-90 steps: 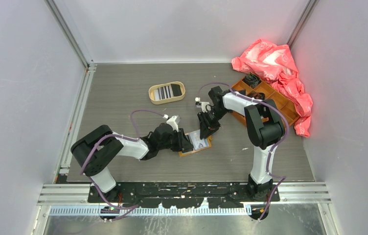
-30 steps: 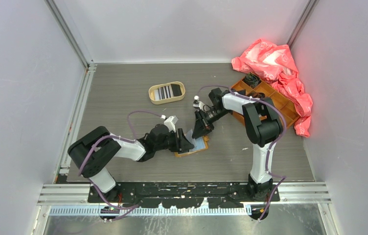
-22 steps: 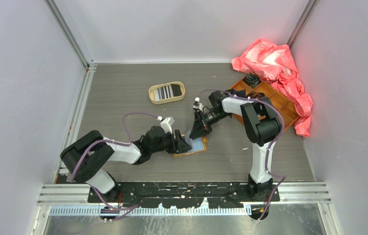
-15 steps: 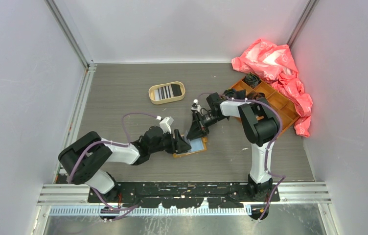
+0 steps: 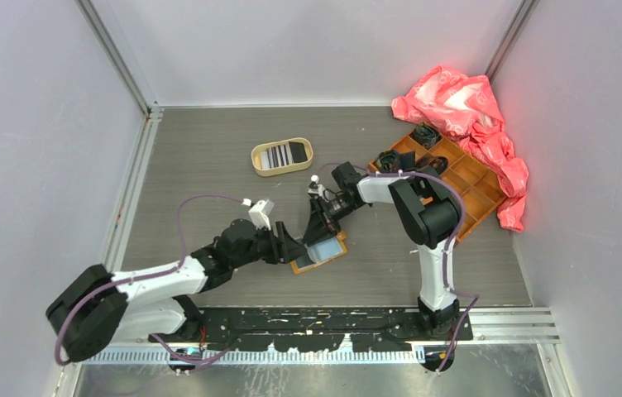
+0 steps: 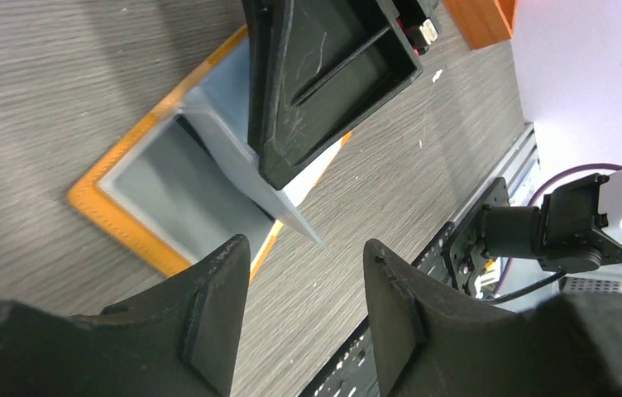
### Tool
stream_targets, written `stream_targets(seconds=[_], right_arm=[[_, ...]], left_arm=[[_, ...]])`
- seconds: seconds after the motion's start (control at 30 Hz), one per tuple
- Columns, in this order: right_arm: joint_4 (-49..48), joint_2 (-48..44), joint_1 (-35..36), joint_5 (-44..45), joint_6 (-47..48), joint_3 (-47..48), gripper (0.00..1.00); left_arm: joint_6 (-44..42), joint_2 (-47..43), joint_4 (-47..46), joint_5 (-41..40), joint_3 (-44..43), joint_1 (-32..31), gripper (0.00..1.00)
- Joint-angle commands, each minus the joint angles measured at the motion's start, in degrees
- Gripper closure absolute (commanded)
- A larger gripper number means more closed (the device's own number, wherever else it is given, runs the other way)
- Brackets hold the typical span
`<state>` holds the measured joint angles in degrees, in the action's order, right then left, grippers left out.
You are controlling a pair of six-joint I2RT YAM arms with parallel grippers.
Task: Put the credit cards into the card holder
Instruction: Turn over the card holder at the center of the board.
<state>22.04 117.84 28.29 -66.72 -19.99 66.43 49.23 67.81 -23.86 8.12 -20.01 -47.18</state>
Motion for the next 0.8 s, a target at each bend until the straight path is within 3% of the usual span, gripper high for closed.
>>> stream_targets(seconds=[0.0,0.23,0.37,0.43,0.77], right_arm=[[4.2,0.4,0.8,1.4,4.5,2.7,0.64],[9.5,-1.1,2.6,5.9,10.7,4.4,0.64],[13.7,-0.8,5.7,2.2,14.2,6.8,0.47],[14.6,-1.0,6.7,1.9,15.5,7.2,0.46],[22.5,-3.2,6.7,7.5,24.4,10.5,0.53]], left_arm=[[-1.7,-9.4,12.4,-5.3,1.3,0.2,0.47],[-1.3,-18.9,20.0,-9.6,3.3,0.3,0.51],[-0.3,-20.8,20.1,-9.6,4.2,0.3,0.52],[0.2,-20.9,19.7,-9.4,4.6,0.3,0.53],[1.3,-18.6,15.0,-8.4,5.9,0.3,0.53]])
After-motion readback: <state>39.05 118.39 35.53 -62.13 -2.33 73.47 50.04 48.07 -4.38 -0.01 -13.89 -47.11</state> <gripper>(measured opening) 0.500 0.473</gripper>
